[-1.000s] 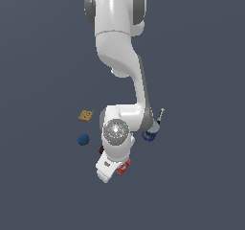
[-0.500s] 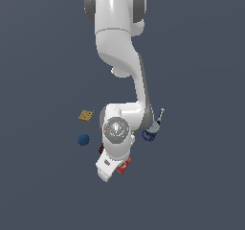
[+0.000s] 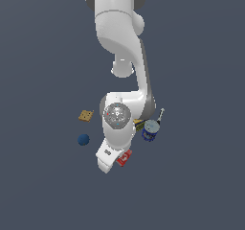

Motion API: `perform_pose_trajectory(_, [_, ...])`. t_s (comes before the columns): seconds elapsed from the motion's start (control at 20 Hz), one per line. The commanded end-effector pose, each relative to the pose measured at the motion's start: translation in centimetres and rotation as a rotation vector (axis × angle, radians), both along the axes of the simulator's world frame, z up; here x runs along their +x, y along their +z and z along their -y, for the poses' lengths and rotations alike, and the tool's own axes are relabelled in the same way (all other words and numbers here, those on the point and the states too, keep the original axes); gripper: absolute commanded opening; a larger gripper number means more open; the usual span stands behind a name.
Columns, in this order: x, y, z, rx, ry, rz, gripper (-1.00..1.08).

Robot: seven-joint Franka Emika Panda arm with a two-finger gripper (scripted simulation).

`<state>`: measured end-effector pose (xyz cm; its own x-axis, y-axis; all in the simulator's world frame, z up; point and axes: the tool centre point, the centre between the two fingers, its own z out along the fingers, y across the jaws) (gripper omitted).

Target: Pick up a designated object from a clutter of objects.

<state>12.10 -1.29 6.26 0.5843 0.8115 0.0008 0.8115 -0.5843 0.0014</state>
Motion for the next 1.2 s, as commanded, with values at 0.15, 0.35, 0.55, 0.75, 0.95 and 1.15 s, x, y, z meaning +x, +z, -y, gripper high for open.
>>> perform_pose_trajectory(0.15, [-2.4,3.2,-0.2,-0.001,-0.001,-0.002,-1.0])
perform_pose_trajectory(0.35, [-4.4,6.0,-0.5,-0.002,-0.001,-0.002,-1.0])
perform_pose_trajectory(0.55, [-6.4,8.8,-0.7,-0.003,-0.001,-0.002,-1.0])
perform_pose_trajectory(0.75, [-8.4,11.7,-1.0,-0.003,-0.001,-0.002,-1.0])
perform_pose_trajectory(0.95, [-10.4,14.7,-1.3,-0.003,-0.001,-0.002,-1.0])
perform_pose_trajectory(1.15, [-12.4,17.7,-1.6,-0.003,-0.001,-0.002,-1.0])
